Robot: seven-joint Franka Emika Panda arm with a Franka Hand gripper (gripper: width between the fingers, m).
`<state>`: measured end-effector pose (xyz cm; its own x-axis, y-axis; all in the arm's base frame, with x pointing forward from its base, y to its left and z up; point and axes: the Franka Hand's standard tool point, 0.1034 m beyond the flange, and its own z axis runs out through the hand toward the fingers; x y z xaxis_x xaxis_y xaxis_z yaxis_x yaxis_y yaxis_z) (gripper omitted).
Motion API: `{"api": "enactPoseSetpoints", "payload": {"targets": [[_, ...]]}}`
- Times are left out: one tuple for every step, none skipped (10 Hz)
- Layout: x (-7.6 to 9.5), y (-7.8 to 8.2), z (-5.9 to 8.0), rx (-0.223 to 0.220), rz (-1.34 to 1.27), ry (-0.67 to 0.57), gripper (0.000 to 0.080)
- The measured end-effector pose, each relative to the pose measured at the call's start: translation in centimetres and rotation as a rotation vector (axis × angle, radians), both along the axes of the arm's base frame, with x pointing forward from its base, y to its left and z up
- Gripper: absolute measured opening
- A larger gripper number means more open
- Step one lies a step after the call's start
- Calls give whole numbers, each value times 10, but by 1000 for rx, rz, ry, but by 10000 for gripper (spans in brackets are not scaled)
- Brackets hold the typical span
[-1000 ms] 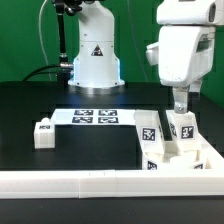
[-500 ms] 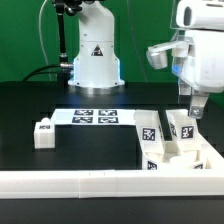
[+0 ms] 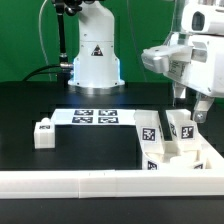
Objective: Assemble stool
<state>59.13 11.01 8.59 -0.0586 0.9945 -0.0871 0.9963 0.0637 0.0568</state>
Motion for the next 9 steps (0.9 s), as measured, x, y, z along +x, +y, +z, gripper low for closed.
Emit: {"api": "enactPoseSetpoints", "payload": {"targets": [[-1,0,-2,0,-4,3,646],[-1,0,-3,-1,-6,5,646],[-1,0,-4,-1,-8,5,494],[-2,-1,-4,-1,-9,7,330],[-2,-3,-4,-4,-12,14,334],[-2,-4,-4,-3,-31,12,334],[-2,-4,-4,-1,-59,10,334],[-2,-4,-4,0,-69,9,334],[-2,-4,-4,5,-158,2,334]]}}
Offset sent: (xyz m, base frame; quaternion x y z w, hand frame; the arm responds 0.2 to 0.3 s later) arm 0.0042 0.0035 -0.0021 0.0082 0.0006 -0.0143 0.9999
